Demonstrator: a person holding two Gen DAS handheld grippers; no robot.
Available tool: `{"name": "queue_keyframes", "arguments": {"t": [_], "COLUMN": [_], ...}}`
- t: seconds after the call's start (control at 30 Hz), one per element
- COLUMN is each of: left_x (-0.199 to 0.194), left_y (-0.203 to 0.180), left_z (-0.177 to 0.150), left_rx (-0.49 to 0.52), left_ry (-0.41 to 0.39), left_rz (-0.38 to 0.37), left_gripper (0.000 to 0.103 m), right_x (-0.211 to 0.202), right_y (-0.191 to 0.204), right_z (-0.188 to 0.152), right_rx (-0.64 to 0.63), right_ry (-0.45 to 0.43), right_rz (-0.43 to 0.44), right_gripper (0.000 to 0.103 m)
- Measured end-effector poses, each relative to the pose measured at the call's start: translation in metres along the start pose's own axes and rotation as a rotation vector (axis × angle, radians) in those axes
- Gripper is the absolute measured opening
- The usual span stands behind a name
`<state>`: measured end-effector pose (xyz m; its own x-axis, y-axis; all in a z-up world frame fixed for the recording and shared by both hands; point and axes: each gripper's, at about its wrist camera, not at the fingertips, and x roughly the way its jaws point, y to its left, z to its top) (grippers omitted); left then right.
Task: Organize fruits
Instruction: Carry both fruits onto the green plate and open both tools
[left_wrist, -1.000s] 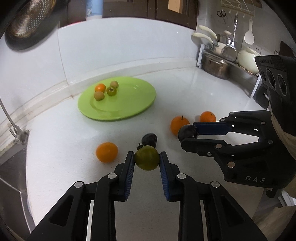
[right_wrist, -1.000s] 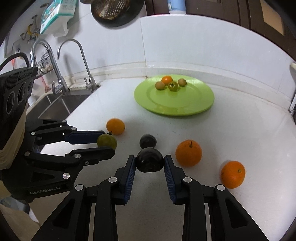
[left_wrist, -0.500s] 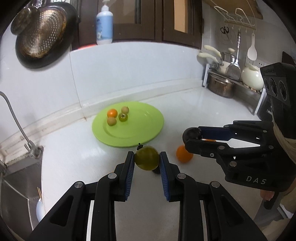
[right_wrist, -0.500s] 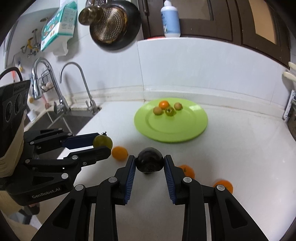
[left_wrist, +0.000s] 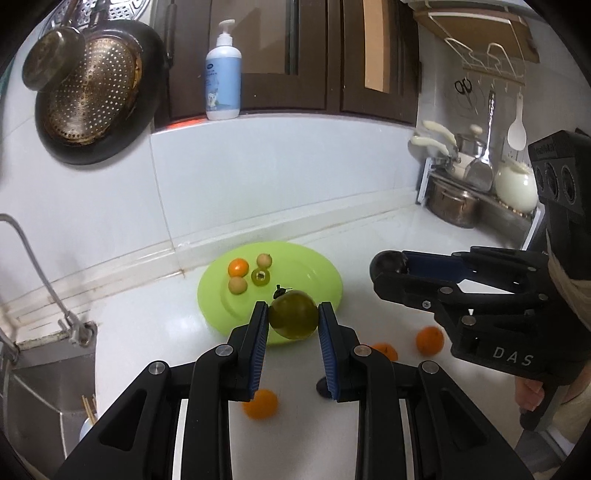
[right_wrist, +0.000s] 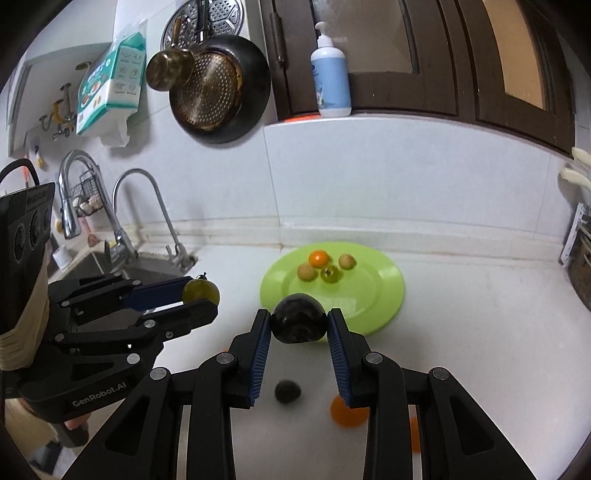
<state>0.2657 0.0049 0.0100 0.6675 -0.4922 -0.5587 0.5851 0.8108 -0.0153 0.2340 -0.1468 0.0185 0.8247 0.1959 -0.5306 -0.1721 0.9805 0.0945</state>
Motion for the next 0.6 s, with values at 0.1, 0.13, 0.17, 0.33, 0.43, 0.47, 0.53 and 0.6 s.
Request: {"name": "queue_keyframes", "arguments": {"t": [0.1,0.13,0.17,0.33,0.43,0.47,0.53,0.6], "left_x": [0.006,0.009,0.012,0.025,0.035,0.038,0.045,0.053], "left_y": [0.005,0.006,0.008,0.014,0.018,0.019,0.021,0.023], "left_z": [0.010,0.013,0.017,0.031,0.038,0.040,0.043,0.045], "left_rx": [-0.002,-0.004,-0.007,-0.013,-0.013,-0.012,-0.008,-0.003], "left_ry": [-0.009,-0.008,-0.008,-0.002,0.012,0.017,0.024,0.035], "left_rz": [0.010,0.016,0.018,0.020,0.026,0.028,0.039,0.050], "left_gripper": [0.027,0.027,0.027,0.027,0.027,0.027,0.027,0.027], "right_x": [0.005,0.007,0.008,0.021,0.031,0.034,0.041,0.050], "right_y": [-0.003,-0.004,-0.005,-0.015,-0.021,-0.023,-0.026,-0.029], "right_z": [0.012,0.015,0.018,0.037,0.048,0.051,0.057,0.062], "right_rx": [-0.017,-0.020,-0.023,-0.026,-0.025,-0.023,-0.024,-0.033], "right_ry": [-0.010,-0.011,-0.013,-0.017,-0.010,-0.007,0.002,0.008], "right_rz": [-0.003,-0.003,-0.003,-0.005,-0.006,-0.004,-0.002,-0.006], "right_gripper": [0.032,0.032,0.032,0.032,0.032,0.032,0.032,0.032]}}
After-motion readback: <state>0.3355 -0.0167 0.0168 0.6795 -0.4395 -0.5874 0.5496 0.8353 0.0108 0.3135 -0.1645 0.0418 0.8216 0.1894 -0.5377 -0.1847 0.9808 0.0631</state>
